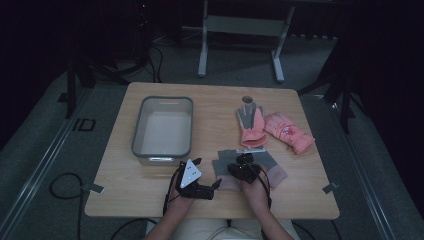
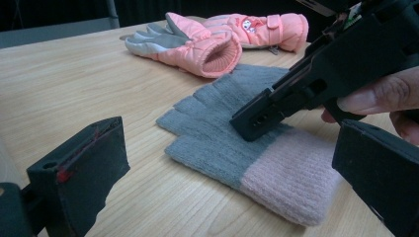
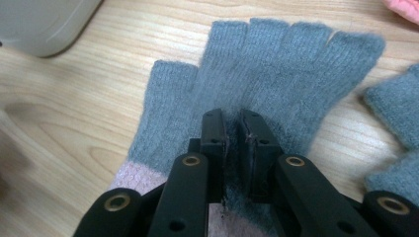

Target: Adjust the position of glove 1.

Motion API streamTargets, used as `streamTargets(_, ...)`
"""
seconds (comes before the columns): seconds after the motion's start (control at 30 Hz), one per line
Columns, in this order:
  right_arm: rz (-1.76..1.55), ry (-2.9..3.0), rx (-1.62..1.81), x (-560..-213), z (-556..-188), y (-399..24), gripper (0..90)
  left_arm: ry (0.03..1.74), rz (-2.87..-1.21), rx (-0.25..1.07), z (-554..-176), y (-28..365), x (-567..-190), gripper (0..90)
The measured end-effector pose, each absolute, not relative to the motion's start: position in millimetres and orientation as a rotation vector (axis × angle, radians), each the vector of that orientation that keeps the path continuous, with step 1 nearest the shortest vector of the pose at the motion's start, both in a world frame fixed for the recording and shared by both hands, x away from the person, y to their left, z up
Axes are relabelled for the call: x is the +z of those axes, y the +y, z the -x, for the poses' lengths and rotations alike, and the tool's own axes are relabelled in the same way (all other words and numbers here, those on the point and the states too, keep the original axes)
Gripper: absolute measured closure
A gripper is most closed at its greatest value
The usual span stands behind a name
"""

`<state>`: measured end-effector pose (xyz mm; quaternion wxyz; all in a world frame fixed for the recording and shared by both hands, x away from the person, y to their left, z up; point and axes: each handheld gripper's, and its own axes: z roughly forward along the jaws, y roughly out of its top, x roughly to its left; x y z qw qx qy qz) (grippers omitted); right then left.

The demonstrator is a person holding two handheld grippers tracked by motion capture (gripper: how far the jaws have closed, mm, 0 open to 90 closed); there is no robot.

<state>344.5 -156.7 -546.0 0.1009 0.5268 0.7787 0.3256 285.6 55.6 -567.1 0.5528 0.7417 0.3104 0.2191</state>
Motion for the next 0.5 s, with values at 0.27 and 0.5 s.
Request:
streamTargets(0.27, -1.471, 2.306, 1.057, -524, -352, -174, 69.5, 0.730, -1.754, 0.515, -286, 55, -567, 0.0)
streamTargets(0.5, -1.210, 2.354, 1.058, -501, -367, -226, 67.6, 0.727, -1.757, 0.514, -286, 55, -567, 0.0)
